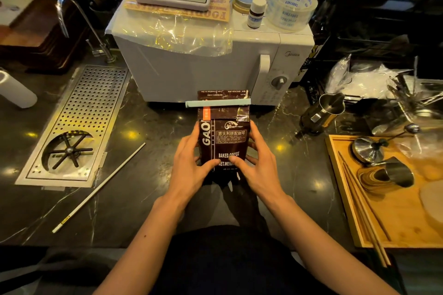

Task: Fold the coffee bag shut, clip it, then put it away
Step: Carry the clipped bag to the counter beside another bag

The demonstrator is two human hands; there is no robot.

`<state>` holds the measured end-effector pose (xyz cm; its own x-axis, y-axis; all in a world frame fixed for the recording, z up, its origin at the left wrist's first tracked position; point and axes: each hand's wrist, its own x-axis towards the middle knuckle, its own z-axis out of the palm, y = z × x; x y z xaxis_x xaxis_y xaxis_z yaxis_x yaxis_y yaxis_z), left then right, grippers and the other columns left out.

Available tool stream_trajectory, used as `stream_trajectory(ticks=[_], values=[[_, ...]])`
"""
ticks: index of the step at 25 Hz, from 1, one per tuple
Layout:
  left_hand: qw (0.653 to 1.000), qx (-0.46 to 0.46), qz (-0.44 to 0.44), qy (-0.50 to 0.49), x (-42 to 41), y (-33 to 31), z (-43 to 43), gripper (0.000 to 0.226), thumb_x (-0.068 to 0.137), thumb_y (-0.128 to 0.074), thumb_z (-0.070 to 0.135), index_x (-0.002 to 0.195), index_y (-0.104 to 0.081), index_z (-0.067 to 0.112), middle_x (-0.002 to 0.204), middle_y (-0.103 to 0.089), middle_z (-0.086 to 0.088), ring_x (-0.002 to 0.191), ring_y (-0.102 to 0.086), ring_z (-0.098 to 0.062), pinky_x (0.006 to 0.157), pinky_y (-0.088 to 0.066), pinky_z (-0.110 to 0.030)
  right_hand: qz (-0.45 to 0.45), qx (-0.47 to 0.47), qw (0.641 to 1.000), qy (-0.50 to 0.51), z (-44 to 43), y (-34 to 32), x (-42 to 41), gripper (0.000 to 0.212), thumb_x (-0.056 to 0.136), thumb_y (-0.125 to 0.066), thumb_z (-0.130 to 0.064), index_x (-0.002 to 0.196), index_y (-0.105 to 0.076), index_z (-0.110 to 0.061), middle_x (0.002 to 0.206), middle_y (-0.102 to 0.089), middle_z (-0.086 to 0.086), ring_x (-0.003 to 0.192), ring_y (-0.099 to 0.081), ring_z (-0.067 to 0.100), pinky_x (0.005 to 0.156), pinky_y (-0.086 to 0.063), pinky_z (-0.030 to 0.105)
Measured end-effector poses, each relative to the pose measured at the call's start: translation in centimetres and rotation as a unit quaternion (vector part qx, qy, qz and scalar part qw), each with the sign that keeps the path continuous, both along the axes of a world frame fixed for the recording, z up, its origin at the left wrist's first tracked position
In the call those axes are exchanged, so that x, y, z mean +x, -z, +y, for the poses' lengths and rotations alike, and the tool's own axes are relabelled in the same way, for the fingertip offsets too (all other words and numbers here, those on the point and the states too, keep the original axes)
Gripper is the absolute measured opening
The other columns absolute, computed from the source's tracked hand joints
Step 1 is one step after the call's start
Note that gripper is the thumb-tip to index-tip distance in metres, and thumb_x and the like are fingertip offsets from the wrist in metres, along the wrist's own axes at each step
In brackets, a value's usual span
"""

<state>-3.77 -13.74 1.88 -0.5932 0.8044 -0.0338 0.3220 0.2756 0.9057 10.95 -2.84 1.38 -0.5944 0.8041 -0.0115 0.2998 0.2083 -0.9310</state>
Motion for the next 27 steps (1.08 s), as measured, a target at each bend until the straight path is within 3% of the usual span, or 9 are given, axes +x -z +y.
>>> stream_trajectory(ticks=[7, 12, 15, 18, 20, 22, 24, 25, 27], values=[[0.995, 0.07, 0.038, 0.053, -0.2, -4.8, 1.1, 0.099, 0.077, -0.079, 0.017, 0.153, -0.017, 0.03, 0.131, -0.045, 0.0, 0.126, -0.045, -0.008, 0.104, -0.048, -0.04, 0.018, 0.08, 0.994, 0.075, -0.4, -5.2, 0.7, 0.092, 0.083, -0.077, -0.019, 0.151, -0.02, -0.042, 0.137, -0.043, -0.025, 0.121, -0.044, -0.018, 0.092, -0.047, 0.01], [0.983, 0.11, 0.048, 0.142, -0.1, -7.7, 2.3, 0.1, 0.076, -0.079, 0.013, 0.154, -0.018, 0.027, 0.13, -0.046, 0.0, 0.123, -0.047, -0.005, 0.105, -0.047, -0.031, 0.023, 0.099, 0.981, 0.162, -2.4, -8.7, 2.1, 0.093, 0.082, -0.077, -0.013, 0.153, -0.02, -0.037, 0.139, -0.046, -0.018, 0.124, -0.045, -0.015, 0.093, -0.047, 0.009], [0.968, 0.125, 0.064, 0.21, 1.5, -8.8, 3.3, 0.102, 0.074, -0.082, 0.015, 0.153, -0.019, 0.026, 0.129, -0.048, -0.001, 0.12, -0.049, -0.006, 0.103, -0.048, -0.026, 0.025, 0.109, 0.967, 0.229, -4.1, -10.1, 4.4, 0.094, 0.082, -0.077, -0.013, 0.153, -0.02, -0.036, 0.134, -0.042, -0.029, 0.122, -0.043, -0.018, 0.092, -0.045, 0.006], [0.952, 0.13, 0.061, 0.27, 4.7, -10.2, 3.4, 0.103, 0.073, -0.082, 0.015, 0.153, -0.018, 0.028, 0.13, -0.047, 0.0, 0.122, -0.048, -0.007, 0.105, -0.046, -0.029, 0.035, 0.123, 0.947, 0.294, -6.3, -11.0, 7.9, 0.094, 0.081, -0.078, -0.016, 0.151, -0.021, -0.04, 0.135, -0.043, -0.032, 0.124, -0.044, -0.015, 0.092, -0.047, 0.01], [0.944, 0.134, 0.058, 0.297, 7.3, -11.0, 3.1, 0.103, 0.074, -0.082, 0.015, 0.153, -0.018, 0.029, 0.13, -0.046, 0.002, 0.122, -0.046, -0.005, 0.106, -0.046, -0.033, 0.035, 0.133, 0.939, 0.317, -7.4, -11.5, 10.5, 0.094, 0.081, -0.079, -0.019, 0.15, -0.021, -0.045, 0.144, -0.046, -0.02, 0.13, -0.046, -0.004, 0.099, -0.049, 0.021], [0.937, 0.145, 0.063, 0.312, 10.4, -11.6, 2.7, 0.103, 0.074, -0.082, 0.016, 0.154, -0.018, 0.028, 0.129, -0.045, 0.004, 0.121, -0.045, -0.002, 0.105, -0.047, -0.036, 0.037, 0.138, 0.93, 0.337, -8.4, -11.9, 13.4, 0.094, 0.081, -0.079, -0.02, 0.15, -0.021, -0.045, 0.147, -0.046, -0.014, 0.131, -0.047, -0.002, 0.1, -0.049, 0.019], [0.926, 0.163, 0.077, 0.331, 14.3, -12.3, 2.5, 0.103, 0.073, -0.082, 0.018, 0.154, -0.018, 0.027, 0.128, -0.045, 0.004, 0.12, -0.045, -0.002, 0.103, -0.049, -0.038, 0.052, 0.146, 0.92, 0.361, -9.4, -12.5, 17.2, 0.094, 0.081, -0.079, -0.016, 0.149, -0.022, -0.045, 0.139, -0.047, -0.026, 0.126, -0.048, -0.009, 0.094, -0.049, 0.011], [0.921, 0.171, 0.082, 0.341, 16.5, -12.6, 2.4, 0.103, 0.073, -0.082, 0.019, 0.153, -0.019, 0.027, 0.128, -0.045, 0.004, 0.12, -0.045, -0.002, 0.102, -0.049, -0.038, 0.059, 0.149, 0.914, 0.372, -10.0, -12.7, 19.3, 0.094, 0.08, -0.079, -0.013, 0.149, -0.022, -0.046, 0.137, -0.045, -0.032, 0.124, -0.049, -0.011, 0.093, -0.049, 0.012], [0.907, 0.185, 0.089, 0.368, 21.3, -13.0, 2.3, 0.102, 0.073, -0.082, 0.019, 0.153, -0.02, 0.028, 0.129, -0.045, 0.005, 0.122, -0.045, -0.002, 0.101, -0.05, -0.038, 0.065, 0.158, 0.902, 0.397, -11.3, -13.0, 24.3, 0.095, 0.08, -0.079, -0.011, 0.151, -0.023, -0.042, 0.142, -0.044, -0.027, 0.127, -0.048, -0.007, 0.097, -0.051, 0.019]])
